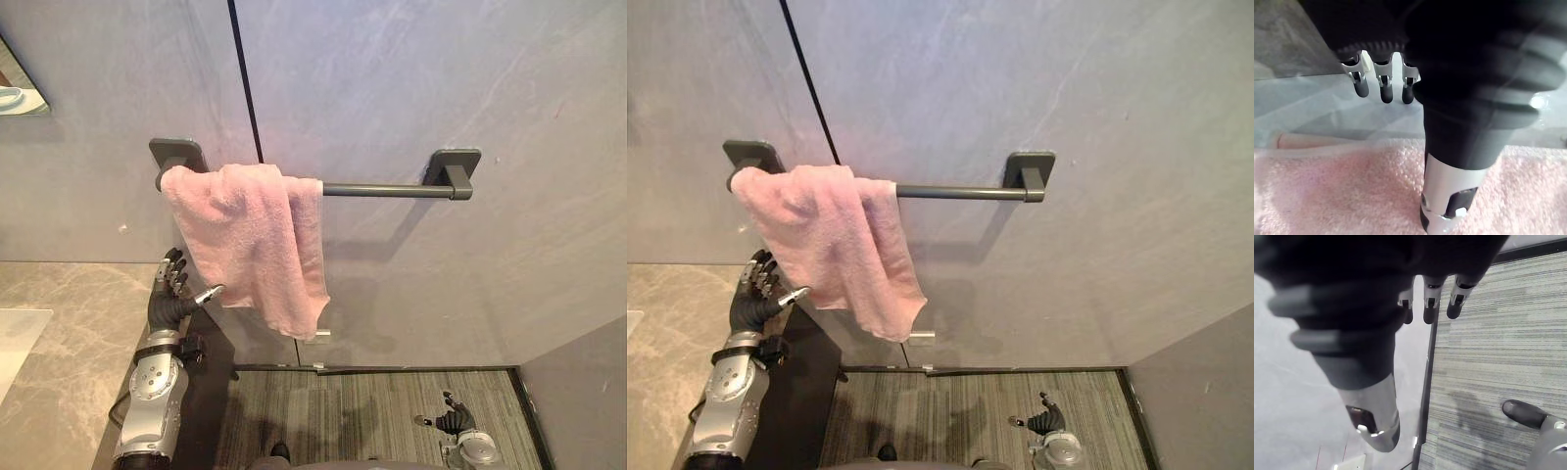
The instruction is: Organize washtable
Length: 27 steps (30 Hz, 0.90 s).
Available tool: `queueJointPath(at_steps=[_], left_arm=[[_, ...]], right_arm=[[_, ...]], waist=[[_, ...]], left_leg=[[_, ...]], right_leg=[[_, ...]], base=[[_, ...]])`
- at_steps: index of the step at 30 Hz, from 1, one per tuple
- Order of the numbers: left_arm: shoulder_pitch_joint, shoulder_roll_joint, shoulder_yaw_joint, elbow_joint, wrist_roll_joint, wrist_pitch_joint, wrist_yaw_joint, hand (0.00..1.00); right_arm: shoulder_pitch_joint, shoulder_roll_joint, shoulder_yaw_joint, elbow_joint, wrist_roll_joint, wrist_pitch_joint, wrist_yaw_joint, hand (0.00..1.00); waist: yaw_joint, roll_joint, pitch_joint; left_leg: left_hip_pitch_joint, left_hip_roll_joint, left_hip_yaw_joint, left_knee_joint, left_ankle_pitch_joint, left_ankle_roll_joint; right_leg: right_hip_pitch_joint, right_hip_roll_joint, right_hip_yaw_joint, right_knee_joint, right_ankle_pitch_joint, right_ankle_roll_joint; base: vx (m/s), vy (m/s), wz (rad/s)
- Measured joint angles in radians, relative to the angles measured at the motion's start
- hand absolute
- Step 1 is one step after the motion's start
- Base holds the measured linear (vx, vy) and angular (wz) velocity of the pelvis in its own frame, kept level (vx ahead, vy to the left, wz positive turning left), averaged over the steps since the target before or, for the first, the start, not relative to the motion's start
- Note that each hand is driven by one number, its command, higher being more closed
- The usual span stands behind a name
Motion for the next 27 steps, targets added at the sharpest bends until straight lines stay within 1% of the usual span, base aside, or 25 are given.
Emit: queueJointPath(at_steps=[4, 5, 12, 14, 18, 27], left_arm=[[-0.001, 0.000, -0.010, 0.002, 0.001, 0.000, 0.001, 0.00], [-0.001, 0.000, -0.015, 0.008, 0.001, -0.001, 0.001, 1.00], [-0.008, 0.005, -0.064, 0.028, 0.026, 0.002, -0.016, 1.00], [-0.011, 0.006, -0.068, 0.028, 0.026, 0.002, -0.024, 1.00], [-0.015, 0.011, -0.068, 0.029, 0.026, 0.002, -0.024, 1.00], [-0.030, 0.012, -0.067, 0.029, 0.026, 0.002, -0.024, 1.00]], right_arm=[[-0.001, -0.002, 0.010, 0.000, 0.000, 0.000, 0.000, 0.00], [-0.001, -0.003, 0.010, 0.000, 0.000, 0.000, 0.001, 0.00], [-0.001, -0.005, 0.010, 0.000, -0.003, 0.005, 0.002, 0.00], [-0.003, -0.005, 0.010, 0.000, -0.008, 0.006, 0.002, 0.00], [-0.006, -0.007, 0.010, 0.000, -0.008, 0.009, 0.002, 0.00], [-0.011, -0.011, 0.010, -0.015, -0.007, 0.009, 0.001, 0.00]], waist=[[0.002, -0.003, -0.002], [0.003, -0.002, -0.002], [-0.005, -0.004, -0.009], [-0.017, -0.005, -0.010], [-0.029, -0.005, -0.010], [-0.027, -0.005, -0.010]], left_leg=[[0.004, 0.000, 0.004, -0.003, 0.000, 0.000], [0.010, 0.000, 0.007, -0.010, 0.003, 0.001], [0.016, -0.003, 0.017, -0.021, 0.008, 0.001], [0.016, -0.004, 0.020, -0.022, 0.008, 0.001], [0.017, -0.004, 0.021, -0.022, 0.008, 0.001], [0.018, -0.004, 0.023, -0.022, 0.008, 0.001]], right_leg=[[0.001, 0.000, 0.004, 0.000, 0.000, 0.000], [0.002, 0.000, 0.007, 0.000, 0.000, 0.000], [0.000, -0.001, 0.019, -0.008, 0.007, 0.006], [0.001, -0.001, 0.022, -0.015, 0.011, 0.007], [0.001, -0.001, 0.024, -0.017, 0.011, 0.007], [0.002, -0.001, 0.027, -0.017, 0.013, 0.006]], base=[[-0.02, -0.002, -0.02], [-0.03, -0.004, -0.05], [-0.03, 0.001, -0.05], [-0.02, -0.002, -0.04], [0.00, 0.000, 0.00], [-0.01, -0.002, -0.01]])
